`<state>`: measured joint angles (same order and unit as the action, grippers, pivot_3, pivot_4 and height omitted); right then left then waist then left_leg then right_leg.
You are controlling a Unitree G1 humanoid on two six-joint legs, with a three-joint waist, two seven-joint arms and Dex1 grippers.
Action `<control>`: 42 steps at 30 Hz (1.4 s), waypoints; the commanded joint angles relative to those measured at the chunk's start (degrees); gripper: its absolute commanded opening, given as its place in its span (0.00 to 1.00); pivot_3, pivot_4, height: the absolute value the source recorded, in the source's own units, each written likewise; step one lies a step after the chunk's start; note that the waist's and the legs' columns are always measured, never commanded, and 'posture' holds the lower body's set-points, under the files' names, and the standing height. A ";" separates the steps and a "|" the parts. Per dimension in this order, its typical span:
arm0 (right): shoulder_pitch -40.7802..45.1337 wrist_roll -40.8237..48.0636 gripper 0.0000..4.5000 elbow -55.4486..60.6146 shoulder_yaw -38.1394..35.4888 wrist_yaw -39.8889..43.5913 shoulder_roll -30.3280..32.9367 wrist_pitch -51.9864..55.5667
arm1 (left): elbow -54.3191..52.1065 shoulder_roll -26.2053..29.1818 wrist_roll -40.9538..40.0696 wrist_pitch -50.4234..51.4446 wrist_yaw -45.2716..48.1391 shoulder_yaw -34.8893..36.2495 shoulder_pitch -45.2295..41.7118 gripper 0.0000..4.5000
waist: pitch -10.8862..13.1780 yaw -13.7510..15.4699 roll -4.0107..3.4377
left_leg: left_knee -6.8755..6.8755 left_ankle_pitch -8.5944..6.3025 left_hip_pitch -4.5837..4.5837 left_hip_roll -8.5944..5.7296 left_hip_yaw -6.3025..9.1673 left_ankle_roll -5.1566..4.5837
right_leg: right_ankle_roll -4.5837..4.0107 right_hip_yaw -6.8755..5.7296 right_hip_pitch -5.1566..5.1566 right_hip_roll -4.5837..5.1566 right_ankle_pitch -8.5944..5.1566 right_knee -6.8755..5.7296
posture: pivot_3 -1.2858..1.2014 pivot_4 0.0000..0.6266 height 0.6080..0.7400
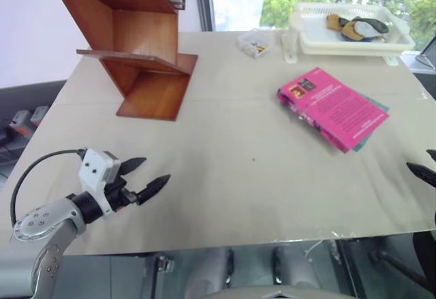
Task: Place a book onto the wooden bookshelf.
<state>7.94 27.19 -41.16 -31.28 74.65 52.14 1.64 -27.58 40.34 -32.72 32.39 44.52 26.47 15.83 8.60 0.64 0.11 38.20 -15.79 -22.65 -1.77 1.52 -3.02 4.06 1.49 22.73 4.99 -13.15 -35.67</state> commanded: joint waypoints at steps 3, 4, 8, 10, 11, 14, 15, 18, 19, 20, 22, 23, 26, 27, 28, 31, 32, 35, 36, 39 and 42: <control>0.65 -0.37 1.00 0.47 0.30 0.28 0.67 -1.88 | -1.20 -0.69 0.23 -1.37 -0.77 -1.21 -0.57 0.98 | 0.00 0.00 0.00 | 0.00 0.00 0.00 0.00 0.00 0.00 | 0.00 0.00 0.00 0.00 0.00 0.00 | 0.52 0.24 1.00; 0.72 -0.50 1.00 0.55 0.60 0.22 0.46 -2.04 | -1.31 -0.76 0.33 -1.35 -0.97 -1.43 -0.66 0.98 | 0.00 0.00 0.00 | 0.00 0.00 0.00 0.00 0.00 0.00 | 0.00 0.00 0.00 0.00 0.00 0.00 | 0.52 0.24 1.00; 1.59 -0.61 1.00 0.27 1.55 0.08 0.27 -2.34 | -1.47 -0.68 0.20 -1.65 -1.14 -1.15 -0.25 0.98 | 0.00 0.01 0.00 | 0.00 0.00 0.00 0.00 0.00 -0.01 | 0.00 0.00 0.00 0.00 0.00 0.00 | 0.52 0.24 1.00; 2.14 -0.71 1.00 0.11 1.90 -0.03 0.28 -2.38 | -1.34 -0.65 0.24 -1.93 -1.05 -0.87 0.14 0.98 | 0.00 0.00 0.00 | 0.00 0.00 0.00 0.00 0.00 0.00 | 0.00 0.00 0.00 0.00 0.00 0.00 | 0.52 0.24 1.00; 2.33 -0.76 1.00 0.01 2.01 -0.04 0.29 -2.42 | -1.34 -0.66 0.24 -2.01 -1.09 -0.84 0.25 0.98 | 0.00 0.00 0.00 | 0.00 0.00 0.00 0.00 0.00 0.00 | 0.00 0.00 0.00 0.00 0.00 0.00 | 0.52 0.24 1.00; 2.77 -0.89 1.00 -0.12 2.28 -0.01 0.28 -2.49 | -1.59 -0.74 0.15 -2.06 -1.27 -0.83 0.51 0.98 | 0.00 0.01 0.00 | 0.00 0.00 0.00 0.00 0.00 -0.01 | 0.00 0.00 0.00 0.00 0.00 0.00 | 0.52 0.24 1.00; 2.88 -0.90 1.00 -0.11 2.41 -0.01 0.29 -2.45 | -1.73 -0.80 0.09 -2.04 -1.36 -0.84 0.54 0.98 | 0.00 0.02 0.00 | 0.00 0.00 0.00 0.00 0.00 -0.01 | 0.00 -0.01 0.00 0.00 0.00 0.00 | 0.52 0.24 1.00; 3.04 -0.78 1.00 -0.10 2.64 -0.03 0.32 -2.37 | -2.11 -0.76 -0.06 -1.89 -1.51 -0.92 0.64 0.98 | 0.00 0.04 0.00 | 0.00 0.00 0.00 0.00 0.00 -0.01 | 0.00 -0.01 0.00 0.00 0.00 0.00 | 0.52 0.24 1.00; 3.05 -0.74 1.00 -0.07 2.65 -0.02 0.32 -2.36 | -2.10 -0.68 -0.09 -1.89 -1.48 -0.91 0.66 0.98 | 0.00 0.04 0.00 | 0.00 0.00 0.00 0.00 0.00 -0.01 | 0.00 -0.01 0.00 0.00 0.00 0.00 | 0.52 0.24 1.00; 3.03 -0.71 1.00 -0.03 2.64 0.00 0.31 -2.32 | -2.05 -0.61 -0.11 -1.89 -1.46 -0.90 0.63 0.98 | 0.00 0.04 0.00 | 0.00 0.00 0.00 0.00 0.00 -0.01 | 0.00 0.00 0.00 0.00 0.00 0.00 | 0.52 0.24 1.00; 2.89 -0.66 1.00 0.11 2.63 0.07 0.25 -2.28 | -1.95 -0.49 -0.11 -1.78 -1.51 -1.03 0.36 0.98 | 0.00 0.03 0.00 | 0.00 0.00 0.00 0.00 0.01 0.00 | 0.00 -0.01 0.00 0.00 0.00 0.00 | 0.52 0.24 1.00; 2.79 -0.62 1.00 0.24 2.62 0.04 0.16 -2.25 | -1.84 -0.39 -0.05 -1.82 -1.43 -1.16 0.20 0.98 | 0.00 0.03 -0.01 | 0.00 0.00 0.00 0.00 0.01 0.00 | 0.00 -0.01 0.00 0.00 0.00 0.00 | 0.52 0.24 1.00; 2.56 -0.57 1.00 0.51 2.59 -0.07 -0.06 -2.30 | -1.48 -0.20 0.05 -1.90 -1.20 -1.38 -0.25 0.98 | 0.00 0.03 -0.01 | 0.00 0.00 0.00 0.00 0.01 0.00 | 0.00 -0.01 0.00 0.00 0.00 0.00 | 0.52 0.24 1.00; 2.48 -0.55 1.00 0.58 2.55 -0.14 -0.15 -2.36 | -1.34 -0.11 0.13 -1.94 -1.11 -1.55 -0.53 0.98 | 0.00 0.03 -0.01 | 0.00 0.00 0.00 0.00 0.01 0.00 | 0.00 -0.01 0.00 0.00 0.00 0.00 | 0.52 0.24 1.00; 2.32 -0.46 1.00 0.78 2.49 -0.14 -0.26 -2.33 | -1.17 -0.07 0.20 -1.89 -1.14 -1.98 -1.11 0.98 | 0.00 0.04 -0.01 | 0.00 0.00 0.00 0.00 0.00 0.00 | 0.00 -0.01 0.00 0.00 0.00 0.00 | 0.52 0.24 1.00; 1.66 0.56 1.00 1.90 2.08 0.63 -0.48 -1.11 | -0.13 -0.81 0.77 -1.99 -1.50 -5.00 -3.92 0.98 | 0.00 0.09 -0.01 | 0.00 0.00 0.00 0.00 0.01 0.00 | 0.00 -0.02 0.00 0.00 0.00 0.00 | 0.52 0.24 1.00; 1.24 1.19 1.00 2.61 1.92 1.27 -0.44 -0.07 | 0.28 -1.50 1.35 -1.87 -2.02 -7.14 -5.57 0.98 | 0.00 0.12 -0.01 | 0.00 0.00 0.00 0.00 0.01 0.00 | 0.00 -0.02 0.00 0.00 0.00 0.00 | 0.52 0.24 1.00; -0.23 2.60 1.00 4.94 1.27 2.10 -0.24 1.79 | 1.22 -4.19 2.90 -1.33 -3.30 -14.25 -11.43 0.98 | -0.01 0.25 -0.03 | 0.00 0.00 0.00 -0.03 0.01 0.00 | 0.00 -0.02 -0.01 0.01 0.00 0.00 | 0.52 0.24 1.00; -0.95 3.02 1.00 6.07 0.90 2.02 -0.19 2.30 | 1.69 -5.28 3.25 -1.29 -3.58 -16.47 -13.64 0.98 | -0.01 0.19 -0.03 | 0.03 0.01 0.00 -0.04 0.02 -0.02 | 0.01 -0.03 -0.02 0.00 0.01 -0.01 | 0.52 0.24 1.00; -2.90 3.06 1.00 9.10 -0.12 -0.17 -0.21 1.70 | 3.99 -7.56 4.32 -1.37 -3.85 -21.00 -19.16 0.98 | -0.01 0.19 -0.03 | 0.05 0.03 -0.02 -0.08 0.04 -0.04 | 0.14 -0.06 -0.02 -0.01 0.09 -0.02 | 0.52 0.24 1.00; -2.01 -1.60 1.00 7.91 0.85 -8.62 -0.52 -2.14 | 5.62 -7.12 4.41 -1.94 -2.36 -21.65 -20.49 0.98 | -0.03 -0.52 -0.06 | 0.01 0.04 0.01 -0.05 0.01 -0.05 | 0.26 -0.03 0.00 -0.10 0.15 -0.03 | 0.52 0.24 1.00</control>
<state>5.04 27.79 -33.24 -29.19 70.88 51.24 2.17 -22.35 32.33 -28.60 31.59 41.26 4.30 -4.55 8.58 0.12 0.05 38.19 -15.75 -22.63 -1.81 1.50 -3.06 4.31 1.46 22.74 4.87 -13.01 -35.70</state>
